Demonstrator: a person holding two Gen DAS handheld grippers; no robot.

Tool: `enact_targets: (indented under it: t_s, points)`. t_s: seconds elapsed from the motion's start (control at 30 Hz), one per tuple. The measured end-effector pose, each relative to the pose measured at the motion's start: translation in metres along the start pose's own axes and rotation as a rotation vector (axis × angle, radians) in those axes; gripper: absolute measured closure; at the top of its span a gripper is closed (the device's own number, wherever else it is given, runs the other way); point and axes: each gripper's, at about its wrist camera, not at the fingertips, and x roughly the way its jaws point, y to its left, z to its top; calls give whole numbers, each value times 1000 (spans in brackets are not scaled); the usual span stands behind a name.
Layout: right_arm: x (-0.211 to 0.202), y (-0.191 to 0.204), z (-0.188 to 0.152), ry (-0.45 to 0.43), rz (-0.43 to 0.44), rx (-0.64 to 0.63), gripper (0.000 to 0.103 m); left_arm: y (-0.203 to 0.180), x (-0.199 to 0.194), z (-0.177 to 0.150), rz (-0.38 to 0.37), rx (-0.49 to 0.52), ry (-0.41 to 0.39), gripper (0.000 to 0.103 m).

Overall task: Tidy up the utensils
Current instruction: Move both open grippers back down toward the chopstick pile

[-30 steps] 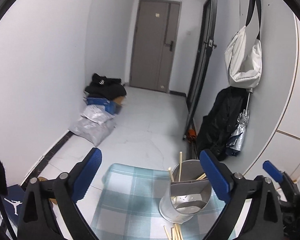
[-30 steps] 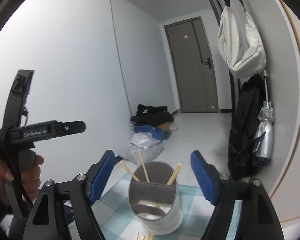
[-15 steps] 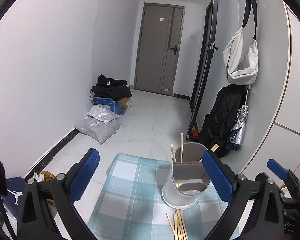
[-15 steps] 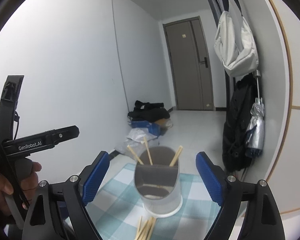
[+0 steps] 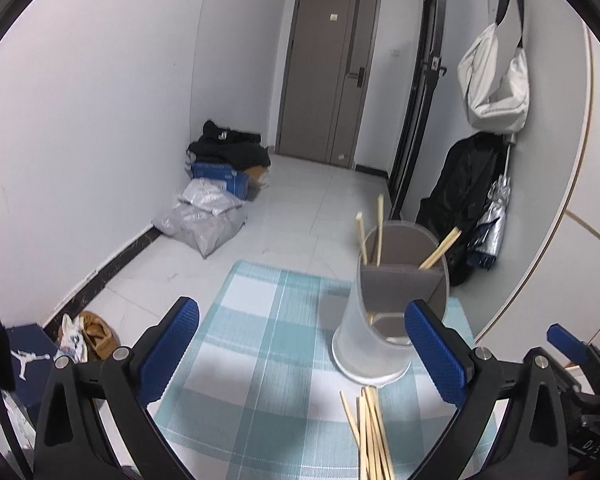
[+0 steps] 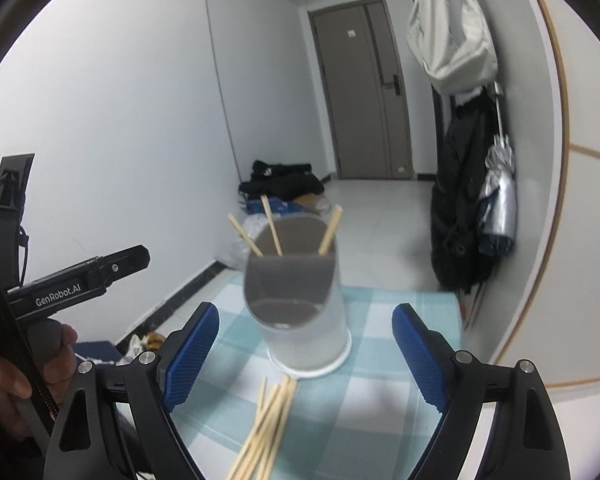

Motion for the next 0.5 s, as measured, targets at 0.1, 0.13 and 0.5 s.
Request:
enact_targets:
  t_s: [0.1, 0.13, 0.5]
  points:
    - [5, -3, -6, 28, -17, 0, 14, 6, 10, -11, -2, -21, 34, 2]
    - [8, -3, -9, 42, -25, -3, 14, 8, 15, -15, 2, -32, 53, 2]
    - [45, -2, -35, 203, -38, -18, 14, 18, 39, -26, 7, -41, 183, 2]
